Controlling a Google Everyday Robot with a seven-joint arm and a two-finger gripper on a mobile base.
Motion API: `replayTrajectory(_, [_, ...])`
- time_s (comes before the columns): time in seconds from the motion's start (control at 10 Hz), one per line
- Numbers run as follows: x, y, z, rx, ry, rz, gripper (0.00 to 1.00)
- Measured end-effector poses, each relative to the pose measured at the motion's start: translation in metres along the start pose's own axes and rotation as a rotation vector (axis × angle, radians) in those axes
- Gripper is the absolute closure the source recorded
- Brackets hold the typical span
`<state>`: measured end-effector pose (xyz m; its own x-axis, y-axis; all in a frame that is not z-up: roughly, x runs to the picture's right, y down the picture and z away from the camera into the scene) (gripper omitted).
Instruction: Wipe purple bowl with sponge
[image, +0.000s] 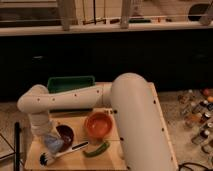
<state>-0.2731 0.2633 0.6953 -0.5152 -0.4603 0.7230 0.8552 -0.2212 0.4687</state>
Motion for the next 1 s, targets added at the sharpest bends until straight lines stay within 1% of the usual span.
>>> replayTrajectory(0.2, [-0.014,0.022,0.003,0.006,-0.012,0.053,1.00])
replayTrajectory(0.3, [-0.021,0.035,0.004,0.011,-0.014,0.091,1.00])
replayTrajectory(0.4, [-0.023,0.041,0.005,0.011,-0.012,0.112,1.00])
replayTrajectory(0.5, [-0.023,0.047,0.002,0.012,0.002,0.135,1.00])
replayTrajectory(0.6, [-0.020,0.055,-0.005,0.009,0.022,0.158,1.00])
replayTrajectory(0.7, [-0.013,0.062,-0.012,-0.002,0.040,0.173,1.00])
replayTrajectory(1.0, [0.005,0.068,-0.030,-0.031,0.078,0.179,1.00])
